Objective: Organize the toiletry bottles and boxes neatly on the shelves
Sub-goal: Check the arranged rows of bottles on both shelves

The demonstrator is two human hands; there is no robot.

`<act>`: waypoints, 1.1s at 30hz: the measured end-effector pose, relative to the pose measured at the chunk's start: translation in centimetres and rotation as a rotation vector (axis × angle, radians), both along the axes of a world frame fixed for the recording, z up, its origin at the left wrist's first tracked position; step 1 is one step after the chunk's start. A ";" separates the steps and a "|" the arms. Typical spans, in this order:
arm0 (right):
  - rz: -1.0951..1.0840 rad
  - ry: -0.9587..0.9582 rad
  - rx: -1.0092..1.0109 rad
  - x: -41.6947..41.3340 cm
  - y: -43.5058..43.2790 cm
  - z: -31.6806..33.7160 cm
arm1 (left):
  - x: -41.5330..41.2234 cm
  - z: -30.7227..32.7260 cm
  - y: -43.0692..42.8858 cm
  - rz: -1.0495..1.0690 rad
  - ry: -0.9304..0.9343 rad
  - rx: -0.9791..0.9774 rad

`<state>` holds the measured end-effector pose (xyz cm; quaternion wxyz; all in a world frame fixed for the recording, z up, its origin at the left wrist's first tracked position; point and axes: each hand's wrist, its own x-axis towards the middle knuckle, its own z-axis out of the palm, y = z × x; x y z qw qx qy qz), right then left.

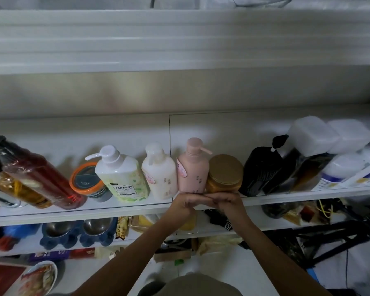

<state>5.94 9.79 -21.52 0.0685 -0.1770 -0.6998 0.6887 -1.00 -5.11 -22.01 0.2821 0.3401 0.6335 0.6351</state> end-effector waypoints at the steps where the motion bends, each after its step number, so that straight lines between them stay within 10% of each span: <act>1: 0.001 0.003 -0.008 0.1 -0.1 0.2 | 0.0 0.0 -0.1 -0.011 0.009 0.001; 33: 0.153 0.058 -0.159 2.3 7.6 0.4 | 0.8 -0.4 4.7 -0.151 -0.135 0.002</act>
